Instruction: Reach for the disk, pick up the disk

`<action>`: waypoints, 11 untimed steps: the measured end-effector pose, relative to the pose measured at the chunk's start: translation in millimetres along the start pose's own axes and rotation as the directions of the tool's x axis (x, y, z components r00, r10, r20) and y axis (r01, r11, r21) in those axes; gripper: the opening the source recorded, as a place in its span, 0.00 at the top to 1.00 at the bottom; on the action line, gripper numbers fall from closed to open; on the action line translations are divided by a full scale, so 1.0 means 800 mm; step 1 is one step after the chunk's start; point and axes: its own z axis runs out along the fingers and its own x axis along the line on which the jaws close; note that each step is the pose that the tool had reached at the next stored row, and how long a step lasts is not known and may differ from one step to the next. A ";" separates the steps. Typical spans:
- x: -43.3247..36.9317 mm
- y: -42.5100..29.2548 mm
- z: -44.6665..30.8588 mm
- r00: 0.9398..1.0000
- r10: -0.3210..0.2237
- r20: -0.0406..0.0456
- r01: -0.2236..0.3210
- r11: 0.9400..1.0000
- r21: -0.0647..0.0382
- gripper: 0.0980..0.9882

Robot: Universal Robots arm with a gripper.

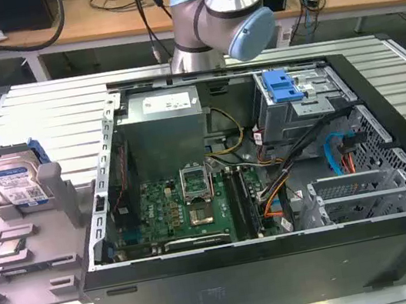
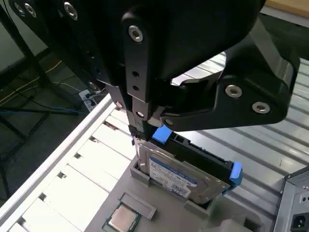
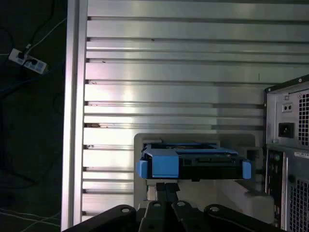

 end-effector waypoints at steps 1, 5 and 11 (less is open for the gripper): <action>0.000 0.0000 0.0000 1.000 -0.001 0.000 0.001 1.000 0.000 0.99; 0.000 0.0000 0.0000 0.997 -0.076 -0.003 0.076 0.997 0.000 0.99; 0.000 0.0000 0.0000 0.987 -0.160 -0.006 0.160 0.987 0.000 0.99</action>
